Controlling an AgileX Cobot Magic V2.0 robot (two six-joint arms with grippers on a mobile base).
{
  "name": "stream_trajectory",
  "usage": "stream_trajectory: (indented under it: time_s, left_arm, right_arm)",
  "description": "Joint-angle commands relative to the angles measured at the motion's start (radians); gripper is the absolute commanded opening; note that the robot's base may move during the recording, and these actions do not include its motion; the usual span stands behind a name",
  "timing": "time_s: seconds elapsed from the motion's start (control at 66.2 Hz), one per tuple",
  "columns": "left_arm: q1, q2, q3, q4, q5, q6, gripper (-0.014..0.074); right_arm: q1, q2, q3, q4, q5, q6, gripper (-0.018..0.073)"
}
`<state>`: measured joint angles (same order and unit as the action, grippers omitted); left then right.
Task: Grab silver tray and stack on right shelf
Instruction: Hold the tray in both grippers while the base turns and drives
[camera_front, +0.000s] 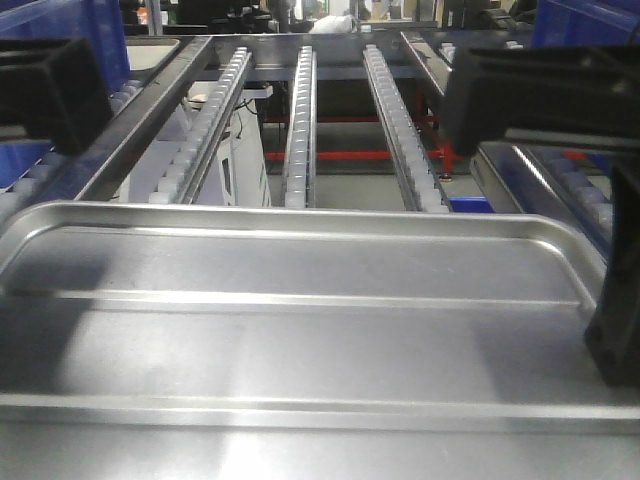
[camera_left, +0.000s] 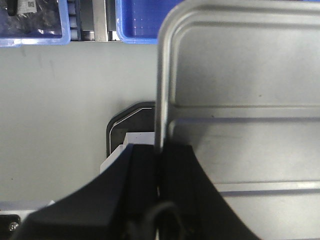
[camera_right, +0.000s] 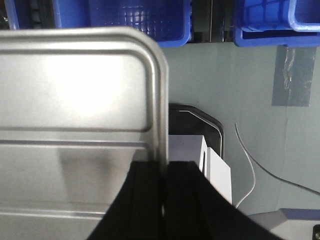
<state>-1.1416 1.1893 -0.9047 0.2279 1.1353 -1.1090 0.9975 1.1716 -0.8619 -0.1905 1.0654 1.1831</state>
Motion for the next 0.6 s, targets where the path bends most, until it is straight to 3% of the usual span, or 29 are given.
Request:
stream_trajectory:
  time_s: [0.0, 0.589]
  left_arm:
    - [-0.007, -0.023, -0.02, 0.036, 0.039, 0.007, -0.0101]
    - [-0.007, -0.023, -0.02, 0.041, 0.049, 0.007, -0.0101]
  right_arm:
    - [-0.002, -0.017, -0.031, -0.057, 0.039, 0.005, 0.0056]
    - [-0.002, -0.017, -0.031, -0.057, 0.058, 0.005, 0.0056]
